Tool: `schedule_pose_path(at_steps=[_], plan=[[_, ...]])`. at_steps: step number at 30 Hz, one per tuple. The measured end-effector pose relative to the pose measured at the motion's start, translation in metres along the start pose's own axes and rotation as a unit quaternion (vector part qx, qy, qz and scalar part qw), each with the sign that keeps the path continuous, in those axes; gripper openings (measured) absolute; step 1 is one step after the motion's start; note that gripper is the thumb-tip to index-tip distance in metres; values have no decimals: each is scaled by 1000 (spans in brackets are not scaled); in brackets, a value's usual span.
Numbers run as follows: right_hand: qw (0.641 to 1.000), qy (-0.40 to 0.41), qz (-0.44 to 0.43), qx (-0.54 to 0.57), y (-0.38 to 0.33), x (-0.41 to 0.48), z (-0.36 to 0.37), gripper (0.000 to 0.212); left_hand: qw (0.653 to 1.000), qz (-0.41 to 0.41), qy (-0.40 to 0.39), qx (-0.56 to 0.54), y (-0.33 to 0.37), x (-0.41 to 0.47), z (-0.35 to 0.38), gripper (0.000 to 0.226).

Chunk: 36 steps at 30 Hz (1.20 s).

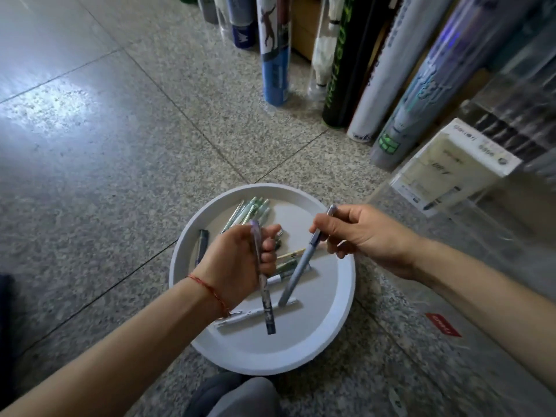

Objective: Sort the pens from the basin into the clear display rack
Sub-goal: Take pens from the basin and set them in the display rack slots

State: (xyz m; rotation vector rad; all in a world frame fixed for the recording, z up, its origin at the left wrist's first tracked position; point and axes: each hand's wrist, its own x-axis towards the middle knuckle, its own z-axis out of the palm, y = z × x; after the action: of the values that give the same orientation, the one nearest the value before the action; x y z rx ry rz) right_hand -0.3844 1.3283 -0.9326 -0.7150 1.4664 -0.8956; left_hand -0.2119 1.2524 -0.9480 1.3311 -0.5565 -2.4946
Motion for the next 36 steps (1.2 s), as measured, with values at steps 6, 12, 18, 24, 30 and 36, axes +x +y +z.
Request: schedule_pose_path(at_steps=[6,12,18,24,30,36], plan=[[994,45,-99,-21,-36,-58,-34,32,986,13,-111,124,0,-15,70,21],[974,117,-192,-6,-47,-129,-67,22,948,-1,-211,238,-12,-50,147,39],[939,228,-236,99,-46,-223,-103,22,834,225,-185,469,-47,-84,257,20],[814,446,-354,116,-73,-364,-179,33,732,386,-283,484,-91,-120,397,43],[578,673,-461,-31,-72,-475,-211,20,802,228,-435,338,-135,-169,458,28],[507,730,-302,-346,-55,-460,-236,21,816,221,-405,348,-111,-147,449,17]])
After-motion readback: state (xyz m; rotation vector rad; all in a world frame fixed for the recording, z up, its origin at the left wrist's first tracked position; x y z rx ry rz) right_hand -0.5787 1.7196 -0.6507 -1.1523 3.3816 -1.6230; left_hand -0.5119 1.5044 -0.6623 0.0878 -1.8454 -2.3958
